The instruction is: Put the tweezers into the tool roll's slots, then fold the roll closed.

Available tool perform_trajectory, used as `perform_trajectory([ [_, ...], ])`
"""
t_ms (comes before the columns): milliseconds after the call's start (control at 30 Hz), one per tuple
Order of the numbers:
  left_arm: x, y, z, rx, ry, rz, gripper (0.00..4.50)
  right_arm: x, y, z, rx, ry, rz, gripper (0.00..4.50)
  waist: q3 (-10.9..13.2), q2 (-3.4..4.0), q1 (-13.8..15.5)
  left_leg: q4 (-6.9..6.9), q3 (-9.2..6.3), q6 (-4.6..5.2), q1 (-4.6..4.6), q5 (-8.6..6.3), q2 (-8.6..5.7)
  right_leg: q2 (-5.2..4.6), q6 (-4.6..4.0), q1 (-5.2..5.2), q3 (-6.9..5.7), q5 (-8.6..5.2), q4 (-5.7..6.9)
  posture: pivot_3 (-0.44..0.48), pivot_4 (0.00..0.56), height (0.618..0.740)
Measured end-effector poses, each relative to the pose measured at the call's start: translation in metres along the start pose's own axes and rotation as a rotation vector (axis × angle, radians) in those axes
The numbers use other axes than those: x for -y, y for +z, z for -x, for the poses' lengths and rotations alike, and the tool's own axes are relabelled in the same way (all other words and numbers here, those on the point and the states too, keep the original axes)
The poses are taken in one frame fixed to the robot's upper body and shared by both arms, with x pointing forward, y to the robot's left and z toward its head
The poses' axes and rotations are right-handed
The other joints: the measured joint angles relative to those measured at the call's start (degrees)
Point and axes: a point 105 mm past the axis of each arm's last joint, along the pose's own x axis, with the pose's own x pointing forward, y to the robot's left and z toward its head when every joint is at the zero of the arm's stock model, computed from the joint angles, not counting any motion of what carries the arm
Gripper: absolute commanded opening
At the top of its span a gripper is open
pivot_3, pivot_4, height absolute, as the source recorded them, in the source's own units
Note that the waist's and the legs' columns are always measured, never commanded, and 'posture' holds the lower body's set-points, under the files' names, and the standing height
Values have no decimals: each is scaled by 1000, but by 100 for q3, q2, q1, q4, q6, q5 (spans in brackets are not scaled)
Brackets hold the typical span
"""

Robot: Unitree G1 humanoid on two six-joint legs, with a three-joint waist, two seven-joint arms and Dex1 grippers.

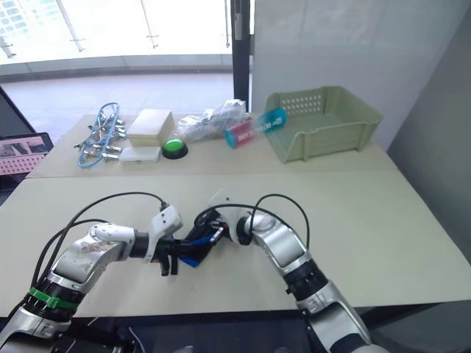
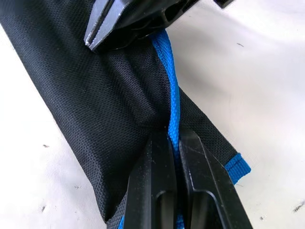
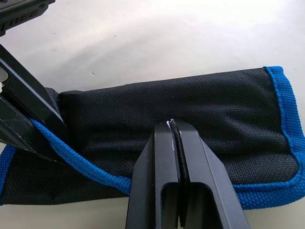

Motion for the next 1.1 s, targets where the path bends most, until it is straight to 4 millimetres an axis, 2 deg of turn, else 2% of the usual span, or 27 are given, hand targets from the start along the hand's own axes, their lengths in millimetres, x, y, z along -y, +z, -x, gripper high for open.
perform_trajectory([
  [233, 14, -3, 24, 40, -116, 79, 3501, -2, 1, -2, 13, 13, -2, 0, 4, -4, -62, -4, -1, 0, -9, 0, 0, 0, -1, -9, 0, -2, -1, 0, 150, 716],
  [333, 18, 0, 31, 81, -176, 94, 3501, -2, 1, -2, 14, 11, -2, 0, 12, -17, -57, -4, 0, -1, -13, 0, 1, 0, -2, -12, -1, -2, -3, 0, 150, 716],
  [433, 15, 11, 46, 159, -219, 112, 2691, -1, 1, -1, 15, 8, -5, 0, 15, -21, -51, -4, 0, -1, -16, 0, 1, 0, -2, -15, -1, -3, -3, 0, 150, 716],
  [500, 15, 20, 50, 195, -244, 106, 1975, -1, 1, -1, 15, 7, -6, 0, 18, -26, -49, -3, 0, -1, -18, 0, 0, 0, -2, -14, -1, -3, -5, 0, 150, 716],
  [633, 15, 40, 46, 291, -304, 110, 670, -1, 0, -1, 16, 6, -8, 0, 20, -30, -47, -3, -1, -1, -18, 0, 0, 0, -2, -14, -1, -3, -2, 0, 150, 716],
  [700, 12, 42, 42, 297, -303, 97, 39, -2, 0, -1, 17, 9, -9, 0, 20, -30, -56, -3, 0, -1, -18, 0, 0, 0, -2, -14, -1, -3, -4, 0, 150, 716],
  [833, 3, 25, 30, 242, -263, 79, 13, -2, 0, 0, 23, 7, -10, 0, 20, -30, -49, -4, 0, -2, -20, 1, 0, 0, -2, -15, -3, -3, -4, 0, 150, 716],
  [967, -8, -13, 16, 133, -209, 23, 13, -3, 1, 1, 30, 6, -10, 0, 21, -31, -45, -5, 1, -2, -28, 1, 0, 1, -2, -22, -4, -3, -12, 0, 150, 716],
  [1100, -10, -14, 12, 124, -208, -81, 13, -5, -1, 4, 44, 4, -14, 0, 19, -34, -34, -4, 1, -1, -25, 0, 0, 0, -2, -15, -6, -3, -21, 0, 150, 716],
])
